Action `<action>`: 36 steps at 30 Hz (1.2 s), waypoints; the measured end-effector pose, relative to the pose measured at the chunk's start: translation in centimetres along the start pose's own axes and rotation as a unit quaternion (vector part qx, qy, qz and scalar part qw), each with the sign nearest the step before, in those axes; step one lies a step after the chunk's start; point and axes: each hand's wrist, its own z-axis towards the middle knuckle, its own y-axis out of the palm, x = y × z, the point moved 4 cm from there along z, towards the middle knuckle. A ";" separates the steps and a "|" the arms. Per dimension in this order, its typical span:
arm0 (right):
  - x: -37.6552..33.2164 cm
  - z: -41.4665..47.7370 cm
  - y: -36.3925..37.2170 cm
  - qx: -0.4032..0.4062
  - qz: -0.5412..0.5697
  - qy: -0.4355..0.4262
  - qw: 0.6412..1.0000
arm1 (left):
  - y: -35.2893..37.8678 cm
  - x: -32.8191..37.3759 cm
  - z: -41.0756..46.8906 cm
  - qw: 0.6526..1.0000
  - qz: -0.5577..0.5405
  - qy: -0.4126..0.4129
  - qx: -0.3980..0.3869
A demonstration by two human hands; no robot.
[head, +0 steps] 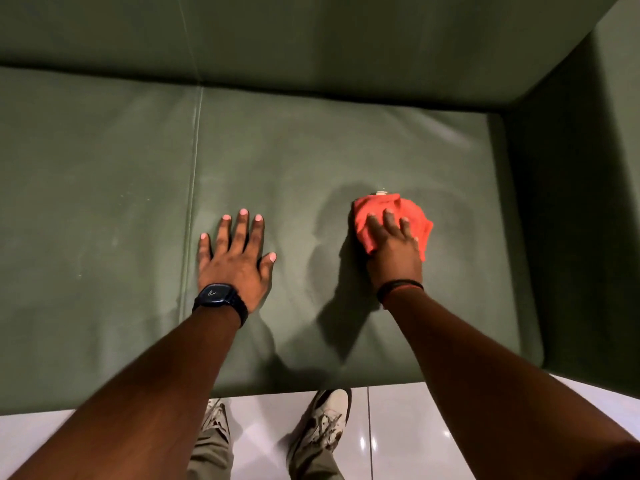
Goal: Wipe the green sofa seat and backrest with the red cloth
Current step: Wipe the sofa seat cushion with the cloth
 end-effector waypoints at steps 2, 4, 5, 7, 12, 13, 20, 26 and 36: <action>-1.4 0.8 0.0 -0.014 0.006 -0.031 0.999 | 0.0 0.1 0.0 1.000 -0.001 -0.001 0.001; -2.5 1.8 -0.2 -0.039 0.007 -0.125 0.991 | 0.0 0.0 0.0 1.000 -0.001 -0.001 0.000; -2.4 2.7 -0.5 -0.044 -0.004 -0.155 0.987 | -0.1 -0.1 0.0 1.000 0.000 -0.001 0.000; -1.3 4.9 -1.3 -0.043 -0.016 -0.147 0.988 | -0.3 -0.3 0.0 1.000 0.000 -0.002 -0.004; 0.2 6.2 -2.4 -0.018 0.012 -0.010 1.000 | -0.1 -0.1 0.1 1.000 0.006 0.002 -0.007; -0.8 5.7 -2.0 -0.027 0.004 -0.055 0.998 | 0.0 0.0 0.0 1.000 0.007 0.000 -0.004; -4.4 6.4 -1.6 -0.035 0.019 -0.097 0.994 | 0.1 -0.2 0.1 1.000 0.006 0.007 0.005; -4.5 5.4 -1.3 -0.042 -0.016 -0.197 0.979 | 0.0 -0.5 0.2 1.000 0.007 0.013 0.013; -5.3 2.2 0.0 -0.037 0.024 -0.161 0.986 | -0.5 -0.2 1.3 0.999 0.000 0.033 0.006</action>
